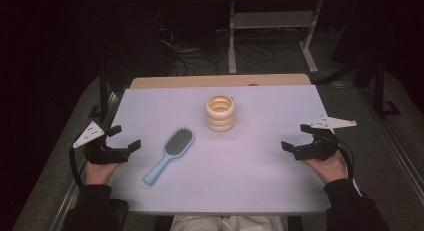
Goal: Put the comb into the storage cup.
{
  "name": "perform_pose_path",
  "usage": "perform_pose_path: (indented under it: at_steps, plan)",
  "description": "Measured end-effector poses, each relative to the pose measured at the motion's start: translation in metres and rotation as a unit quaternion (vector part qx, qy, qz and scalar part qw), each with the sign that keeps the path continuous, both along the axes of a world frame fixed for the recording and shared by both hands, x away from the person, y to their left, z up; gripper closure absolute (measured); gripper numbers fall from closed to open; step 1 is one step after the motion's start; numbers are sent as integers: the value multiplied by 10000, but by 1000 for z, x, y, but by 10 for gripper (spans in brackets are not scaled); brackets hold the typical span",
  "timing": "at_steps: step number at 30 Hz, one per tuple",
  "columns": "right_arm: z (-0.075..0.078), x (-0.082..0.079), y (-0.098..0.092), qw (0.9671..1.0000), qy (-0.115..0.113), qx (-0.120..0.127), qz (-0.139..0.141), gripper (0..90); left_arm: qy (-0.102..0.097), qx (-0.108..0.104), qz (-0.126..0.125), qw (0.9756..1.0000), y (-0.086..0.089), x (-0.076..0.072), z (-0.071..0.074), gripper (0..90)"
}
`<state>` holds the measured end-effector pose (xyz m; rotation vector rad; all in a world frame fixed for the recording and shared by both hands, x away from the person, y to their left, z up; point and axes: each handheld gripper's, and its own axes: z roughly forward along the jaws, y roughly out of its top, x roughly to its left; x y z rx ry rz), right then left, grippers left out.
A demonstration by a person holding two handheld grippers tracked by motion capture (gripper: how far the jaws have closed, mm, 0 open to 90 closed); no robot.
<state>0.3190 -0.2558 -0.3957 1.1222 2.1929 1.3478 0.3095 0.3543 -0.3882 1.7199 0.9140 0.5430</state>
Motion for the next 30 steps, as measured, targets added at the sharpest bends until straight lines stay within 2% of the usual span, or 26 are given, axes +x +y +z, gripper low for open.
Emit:
perform_pose_path:
  at_steps: [22, 28, 30]
  plan:
    - [1, -3, -1, 10000, -41, 57, -14, 0, 101, 23, -17, 9999, 2, 2, 1, 0]
    - [1, -3, -1, 10000, -36, 42, 14, 0, 100, -29, -116, 9999, -2, -1, 5, 0]
    - [1, -3, -1, 10000, -39, 40, 10, 0, 92, 38, -160, 9998, -5, -2, 6, 0]
